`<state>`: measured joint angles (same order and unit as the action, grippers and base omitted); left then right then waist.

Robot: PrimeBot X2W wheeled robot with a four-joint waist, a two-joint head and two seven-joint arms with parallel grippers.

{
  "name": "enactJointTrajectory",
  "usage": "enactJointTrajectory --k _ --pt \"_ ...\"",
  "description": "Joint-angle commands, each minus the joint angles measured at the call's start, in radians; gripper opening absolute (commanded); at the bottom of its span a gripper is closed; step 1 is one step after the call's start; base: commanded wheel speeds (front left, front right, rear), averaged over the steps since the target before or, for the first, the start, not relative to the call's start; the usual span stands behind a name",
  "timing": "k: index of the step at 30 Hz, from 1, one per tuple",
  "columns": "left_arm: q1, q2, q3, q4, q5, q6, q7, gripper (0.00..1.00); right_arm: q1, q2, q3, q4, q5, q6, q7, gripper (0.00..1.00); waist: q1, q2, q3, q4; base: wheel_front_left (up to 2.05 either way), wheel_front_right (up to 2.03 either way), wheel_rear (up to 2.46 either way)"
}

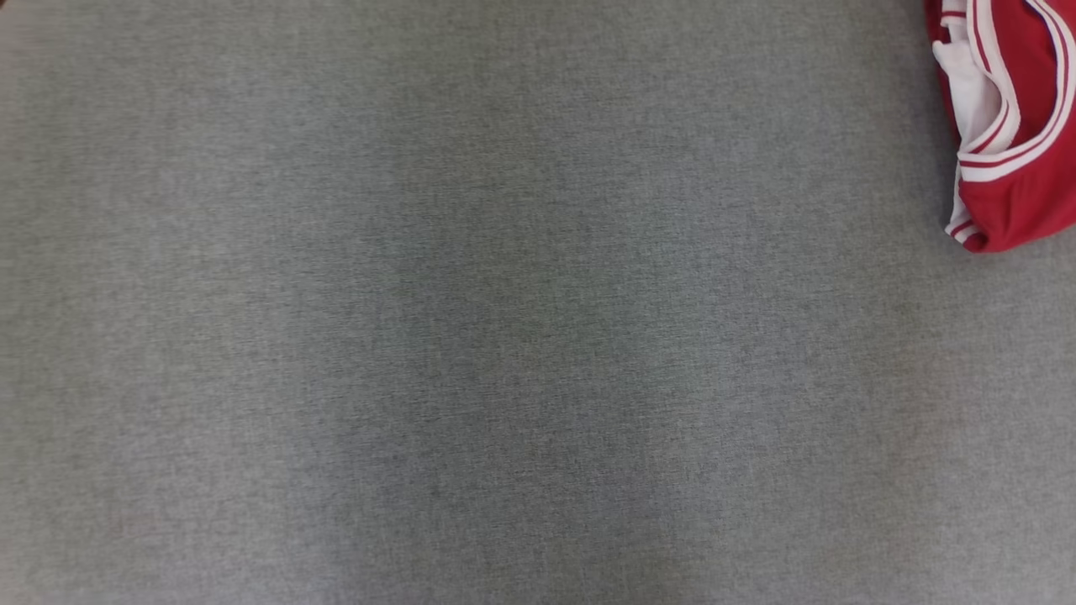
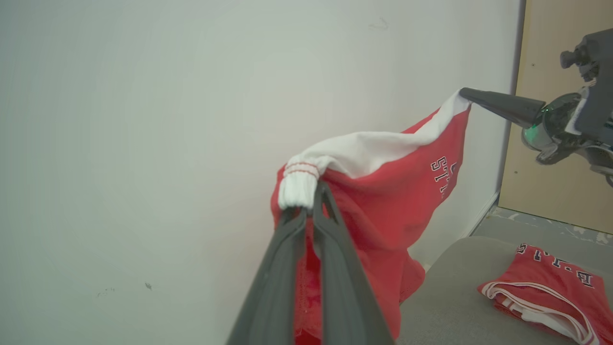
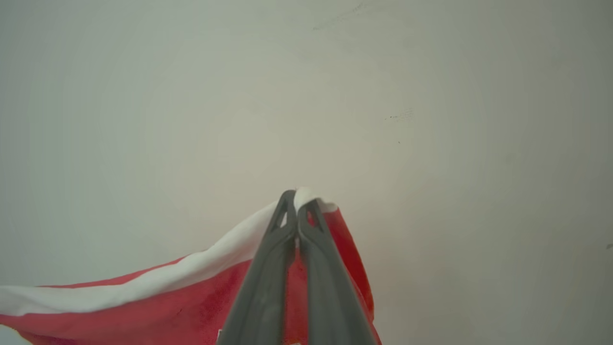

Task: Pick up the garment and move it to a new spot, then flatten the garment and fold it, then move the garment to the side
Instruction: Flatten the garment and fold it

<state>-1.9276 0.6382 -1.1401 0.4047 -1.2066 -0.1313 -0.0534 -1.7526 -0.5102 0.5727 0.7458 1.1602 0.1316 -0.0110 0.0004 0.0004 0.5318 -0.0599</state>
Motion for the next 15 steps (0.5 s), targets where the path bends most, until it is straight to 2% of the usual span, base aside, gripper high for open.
enactJointTrajectory --k 1,9,15 --pt "-0.019 0.002 -0.016 0.010 -0.016 0.002 -0.009 0.00 -0.025 0.012 0.005 0.007 -0.002 -0.002 -0.013 0.00 -0.0004 -0.0004 0.019 -0.021 0.00 0.00 0.00" --pt "-0.029 0.014 -0.096 0.026 -0.086 0.002 -0.055 0.00 -0.013 -0.004 0.064 0.013 0.023 -0.002 -0.034 0.00 -0.0004 -0.0004 0.040 -0.026 0.00 0.00 0.00" --pt "0.036 0.025 -0.124 -0.001 -0.123 0.002 -0.111 0.00 0.056 -0.035 0.100 -0.059 0.077 -0.002 -0.058 0.00 -0.0004 -0.0004 0.026 -0.023 0.00 0.00 0.00"
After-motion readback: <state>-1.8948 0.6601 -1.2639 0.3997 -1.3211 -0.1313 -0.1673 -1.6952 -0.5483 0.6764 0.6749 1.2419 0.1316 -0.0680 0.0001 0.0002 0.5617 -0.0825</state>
